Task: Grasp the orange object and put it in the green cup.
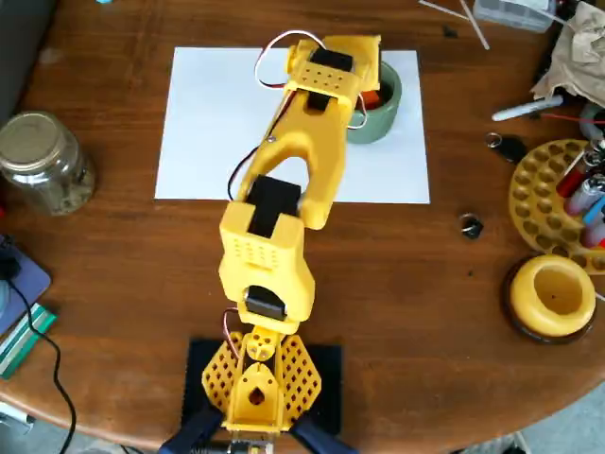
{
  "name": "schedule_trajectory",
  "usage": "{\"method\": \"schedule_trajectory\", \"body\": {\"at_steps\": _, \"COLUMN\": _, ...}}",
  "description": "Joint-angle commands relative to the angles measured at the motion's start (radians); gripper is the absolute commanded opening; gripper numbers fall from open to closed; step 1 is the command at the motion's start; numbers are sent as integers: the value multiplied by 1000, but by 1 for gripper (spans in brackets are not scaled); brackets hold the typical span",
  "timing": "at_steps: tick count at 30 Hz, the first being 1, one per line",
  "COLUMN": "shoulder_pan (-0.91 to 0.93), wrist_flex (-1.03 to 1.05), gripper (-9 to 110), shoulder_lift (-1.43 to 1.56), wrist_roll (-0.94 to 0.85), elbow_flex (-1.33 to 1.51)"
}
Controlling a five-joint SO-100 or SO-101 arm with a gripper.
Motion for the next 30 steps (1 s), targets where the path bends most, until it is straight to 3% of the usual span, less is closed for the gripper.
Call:
{"method": "schedule_trajectory", "body": {"at_steps": 1, "shoulder_pan": -17, "wrist_flex": -9, "gripper": 0, "shoulder_lift": 64, "wrist_roll": -3, "elbow_flex": -3}}
{"method": "schedule_trajectory", "body": {"at_steps": 30, "shoulder_pan": -255, "wrist_flex": -6, "gripper": 0, "shoulder_lift": 480, "wrist_roll": 210, "elbow_flex": 479}}
